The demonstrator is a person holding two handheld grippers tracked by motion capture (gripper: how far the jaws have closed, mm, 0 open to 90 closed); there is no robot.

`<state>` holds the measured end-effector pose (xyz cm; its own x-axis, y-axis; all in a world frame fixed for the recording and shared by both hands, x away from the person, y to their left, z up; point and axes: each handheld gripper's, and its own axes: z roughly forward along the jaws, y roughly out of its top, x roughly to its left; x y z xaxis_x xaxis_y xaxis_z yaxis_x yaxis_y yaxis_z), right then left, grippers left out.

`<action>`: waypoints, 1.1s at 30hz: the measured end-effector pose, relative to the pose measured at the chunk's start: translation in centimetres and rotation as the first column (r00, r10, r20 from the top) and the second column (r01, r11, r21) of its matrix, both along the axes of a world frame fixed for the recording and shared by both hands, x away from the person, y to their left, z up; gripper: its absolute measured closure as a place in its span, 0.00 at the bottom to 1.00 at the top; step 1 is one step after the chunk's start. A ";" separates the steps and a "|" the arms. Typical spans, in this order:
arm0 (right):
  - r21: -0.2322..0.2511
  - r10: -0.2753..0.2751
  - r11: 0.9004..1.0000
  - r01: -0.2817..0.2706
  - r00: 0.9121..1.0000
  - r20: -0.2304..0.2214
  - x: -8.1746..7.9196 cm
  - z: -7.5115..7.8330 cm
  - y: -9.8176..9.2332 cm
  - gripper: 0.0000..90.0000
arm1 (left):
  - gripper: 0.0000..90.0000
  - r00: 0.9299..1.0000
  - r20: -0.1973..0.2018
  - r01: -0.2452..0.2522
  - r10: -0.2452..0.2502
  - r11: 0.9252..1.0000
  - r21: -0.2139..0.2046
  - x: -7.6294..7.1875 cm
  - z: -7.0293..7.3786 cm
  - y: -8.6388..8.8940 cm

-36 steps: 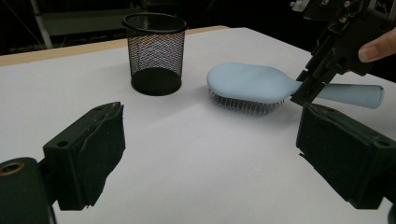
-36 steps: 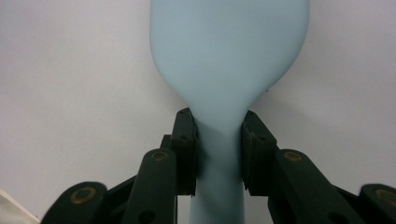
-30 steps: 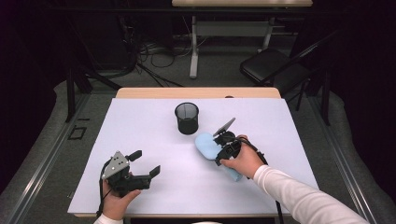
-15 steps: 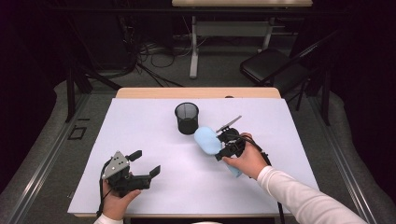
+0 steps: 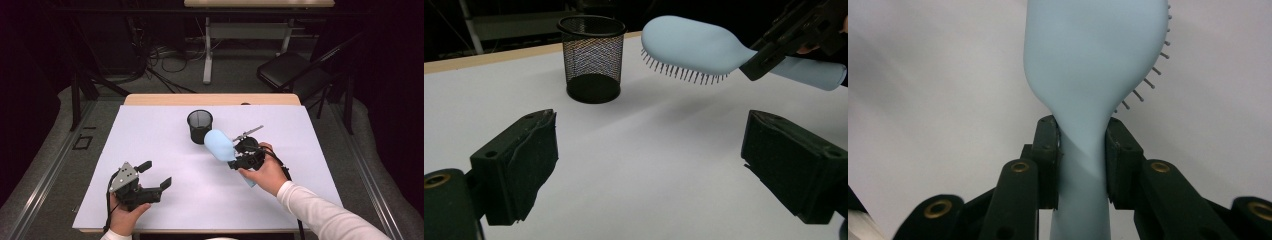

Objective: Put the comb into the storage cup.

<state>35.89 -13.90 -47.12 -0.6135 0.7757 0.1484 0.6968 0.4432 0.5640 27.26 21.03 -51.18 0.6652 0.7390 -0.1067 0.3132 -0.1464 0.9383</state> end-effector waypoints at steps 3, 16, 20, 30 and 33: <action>0.023 0.013 1.000 -0.014 0.999 0.033 -0.4 0.5 -0.2 0.79 | 0.09 1.000 0.002 -0.003 0.003 1.000 0.001 0.0 0.0 0.0; 0.085 0.027 0.996 -0.036 0.994 0.105 -1.2 1.0 -0.4 0.79 | 0.09 1.000 0.000 -0.005 0.005 1.000 0.002 0.1 -0.1 -0.1; 0.098 0.026 0.994 -0.039 0.992 0.125 -1.2 1.0 -0.3 0.79 | 0.09 1.000 0.004 -0.006 0.006 1.000 0.001 0.1 -0.1 -0.1; 0.160 0.031 0.986 -0.055 0.988 0.150 -1.1 1.4 -0.3 0.79 | 0.09 1.000 0.003 -0.008 0.008 1.000 0.003 0.1 -0.2 -0.1; 0.188 0.035 0.980 -0.065 0.986 0.161 -1.1 1.5 -0.2 0.79 | 0.09 1.000 0.002 -0.009 0.009 1.000 0.003 0.2 -0.2 -0.1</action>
<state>34.75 -14.14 -45.60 -0.6782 0.7096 0.1909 0.5727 0.3477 0.7424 27.44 20.93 -51.41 0.6587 0.7453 -0.1028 0.3127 -0.1468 0.9384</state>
